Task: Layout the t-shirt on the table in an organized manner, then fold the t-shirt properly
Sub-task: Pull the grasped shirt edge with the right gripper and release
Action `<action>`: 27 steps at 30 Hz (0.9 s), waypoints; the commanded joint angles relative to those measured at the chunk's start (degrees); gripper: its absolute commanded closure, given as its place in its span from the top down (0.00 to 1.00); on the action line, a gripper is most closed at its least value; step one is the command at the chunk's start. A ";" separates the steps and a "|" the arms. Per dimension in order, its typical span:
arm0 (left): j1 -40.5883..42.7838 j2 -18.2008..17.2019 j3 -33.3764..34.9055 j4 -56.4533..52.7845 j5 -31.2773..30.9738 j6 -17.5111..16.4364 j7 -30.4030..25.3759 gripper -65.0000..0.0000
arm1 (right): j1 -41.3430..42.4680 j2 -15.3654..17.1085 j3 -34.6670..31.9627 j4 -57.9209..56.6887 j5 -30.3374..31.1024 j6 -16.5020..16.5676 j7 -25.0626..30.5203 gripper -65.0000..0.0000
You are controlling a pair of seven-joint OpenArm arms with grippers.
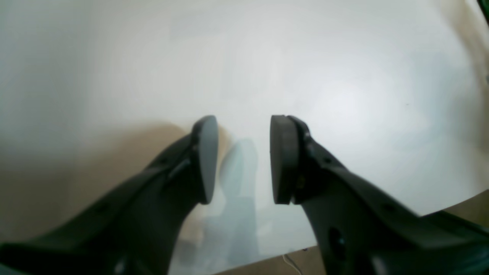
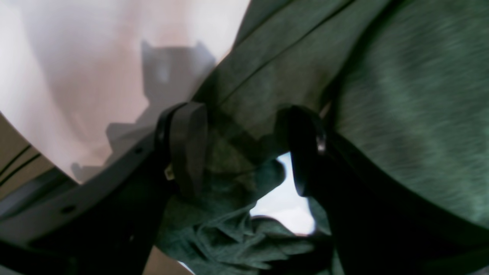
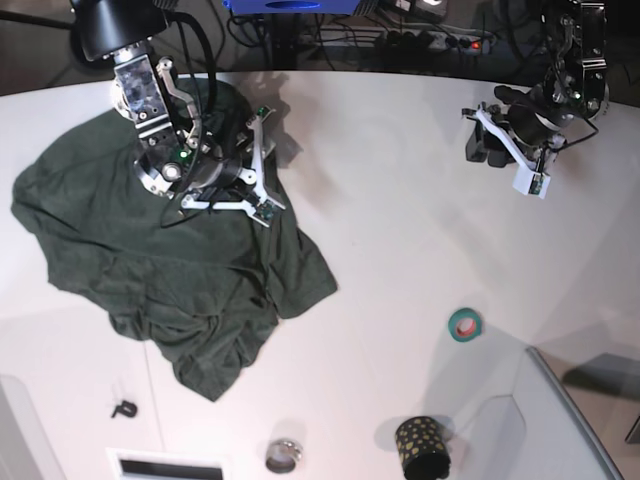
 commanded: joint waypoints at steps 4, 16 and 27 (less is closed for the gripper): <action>-0.22 -0.76 -0.44 0.64 -0.62 -0.23 -1.03 0.34 | -0.05 -0.33 0.13 -0.99 0.60 0.04 2.02 0.48; -0.66 -0.76 -0.44 0.56 -0.62 -0.23 -1.03 0.34 | -6.65 0.11 0.13 7.54 0.68 0.04 1.84 0.01; -0.40 -0.85 -0.44 0.56 -0.62 -0.23 -1.11 0.34 | -9.55 5.74 9.98 33.39 0.60 0.13 -5.90 0.01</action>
